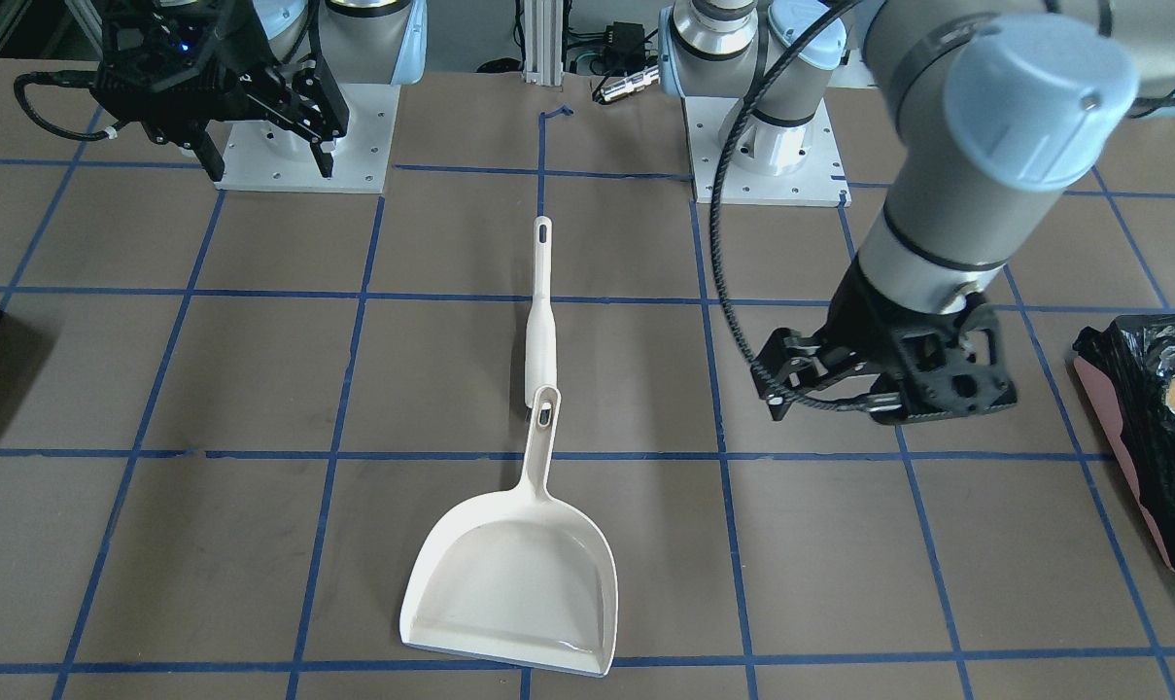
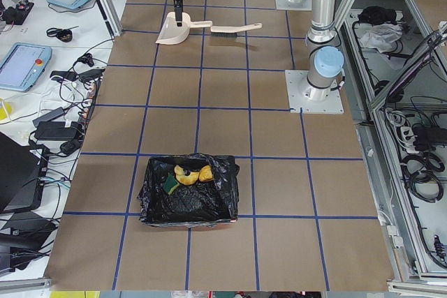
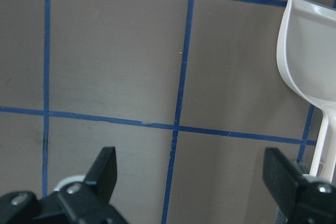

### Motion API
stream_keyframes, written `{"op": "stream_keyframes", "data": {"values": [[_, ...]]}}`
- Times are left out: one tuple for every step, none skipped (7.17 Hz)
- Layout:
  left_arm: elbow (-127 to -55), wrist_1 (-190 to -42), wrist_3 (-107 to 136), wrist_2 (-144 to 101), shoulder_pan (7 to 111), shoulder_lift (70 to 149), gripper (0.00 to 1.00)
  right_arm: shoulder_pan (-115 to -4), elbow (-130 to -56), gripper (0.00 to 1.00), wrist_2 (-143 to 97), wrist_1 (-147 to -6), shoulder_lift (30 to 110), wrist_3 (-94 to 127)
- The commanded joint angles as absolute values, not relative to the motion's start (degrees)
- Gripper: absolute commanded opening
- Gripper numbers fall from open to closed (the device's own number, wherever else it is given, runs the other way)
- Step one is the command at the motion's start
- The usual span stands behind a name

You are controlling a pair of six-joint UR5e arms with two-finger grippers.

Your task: Sweep and dump trash in nearest bin

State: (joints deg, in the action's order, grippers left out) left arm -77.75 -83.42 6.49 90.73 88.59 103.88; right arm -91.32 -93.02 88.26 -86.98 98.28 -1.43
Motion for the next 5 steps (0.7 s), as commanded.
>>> {"op": "stream_keyframes", "data": {"values": [[-78.22,-87.35,5.62,91.14,85.61,97.41,1.0,-91.32,-92.81,1.0,88.15,-89.02,98.44,-1.14],[-79.27,-88.23,5.28,89.92,84.82,96.69,1.0,-91.41,-92.9,1.0,88.33,-89.29,98.44,-1.14],[-82.06,-87.63,5.27,89.91,84.9,95.03,1.0,-91.41,-92.9,1.0,88.77,-89.3,98.44,-1.06],[-84.18,-87.54,5.19,89.74,85.08,92.49,1.0,-91.41,-92.9,1.0,88.86,-89.3,98.44,-1.05],[-85.42,-87.54,5.27,89.04,85.25,90.89,1.0,-91.41,-92.9,1.0,88.77,-89.3,98.44,-1.05]]}}
